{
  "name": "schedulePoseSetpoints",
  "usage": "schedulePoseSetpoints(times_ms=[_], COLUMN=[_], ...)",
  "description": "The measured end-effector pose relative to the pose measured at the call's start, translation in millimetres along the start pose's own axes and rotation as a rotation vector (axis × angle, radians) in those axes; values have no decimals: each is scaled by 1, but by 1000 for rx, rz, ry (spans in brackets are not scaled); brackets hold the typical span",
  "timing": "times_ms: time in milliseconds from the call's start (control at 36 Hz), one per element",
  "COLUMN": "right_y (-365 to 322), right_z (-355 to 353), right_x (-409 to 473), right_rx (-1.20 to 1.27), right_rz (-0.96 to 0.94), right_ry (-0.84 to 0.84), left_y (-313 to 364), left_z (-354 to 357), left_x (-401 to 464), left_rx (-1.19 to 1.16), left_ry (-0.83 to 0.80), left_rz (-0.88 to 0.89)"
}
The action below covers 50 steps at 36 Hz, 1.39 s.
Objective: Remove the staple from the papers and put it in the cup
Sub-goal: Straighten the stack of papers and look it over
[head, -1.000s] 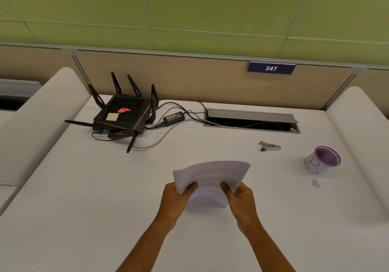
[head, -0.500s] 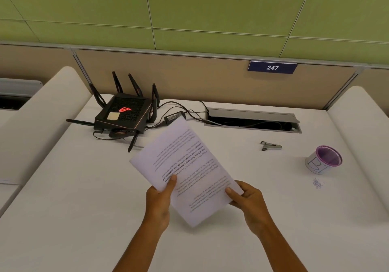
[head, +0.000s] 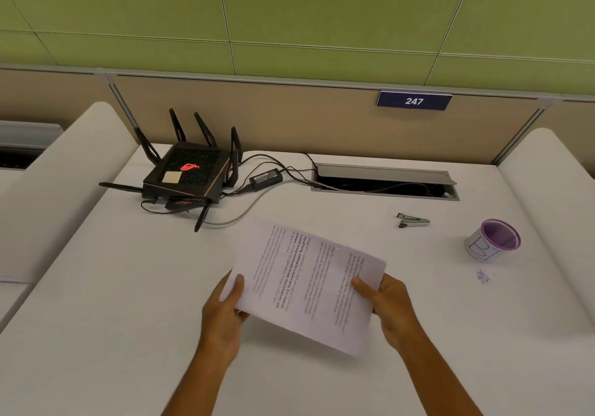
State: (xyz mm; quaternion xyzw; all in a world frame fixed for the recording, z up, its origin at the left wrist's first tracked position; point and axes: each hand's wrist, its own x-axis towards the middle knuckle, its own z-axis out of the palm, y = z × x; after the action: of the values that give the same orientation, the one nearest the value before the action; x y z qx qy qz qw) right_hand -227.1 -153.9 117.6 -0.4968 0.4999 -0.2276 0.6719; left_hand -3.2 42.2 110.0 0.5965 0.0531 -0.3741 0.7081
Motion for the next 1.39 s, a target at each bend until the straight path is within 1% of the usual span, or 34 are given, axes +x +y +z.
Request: schedulePoseSetpoints(times_ms=[83, 194, 278, 361, 500, 583, 667, 889, 1111, 1278, 1389], right_y=[-9, -18, -21, -24, -18, -3, 17, 20, 23, -19, -41], right_z=[-11, -15, -12, -9, -8, -8, -6, -5, -4, -8, -12], right_x=[7, 9, 8, 4, -2, 0, 4, 3, 6, 7, 15], right_rx=[-71, -149, -160, -163, -148, -149, -201, -234, -245, -298, -426], right_rz=[-16, -66, -117, -175, -264, -230, -186, -223, -169, -214, -244], right_ry=[-21, -49, -62, -38, -11, 16, 35, 88, 48, -38, -73], left_y=[11, 24, 28, 30, 24, 11, -2, -3, -19, -15, -10], left_z=[-11, -6, 3, 11, 14, 10, 7, 2, -4, -11, -20], left_x=[11, 16, 19, 18, 10, 7, 5, 5, 10, 12, 16], left_rx=[220, 424, 498, 496, 460, 457, 466, 479, 490, 487, 406], left_ry=[-60, -205, -207, -159, -140, -141, -136, -102, -45, -68, -103], left_rz=[8, 27, 58, 96, 177, 180, 149, 155, 57, 74, 109])
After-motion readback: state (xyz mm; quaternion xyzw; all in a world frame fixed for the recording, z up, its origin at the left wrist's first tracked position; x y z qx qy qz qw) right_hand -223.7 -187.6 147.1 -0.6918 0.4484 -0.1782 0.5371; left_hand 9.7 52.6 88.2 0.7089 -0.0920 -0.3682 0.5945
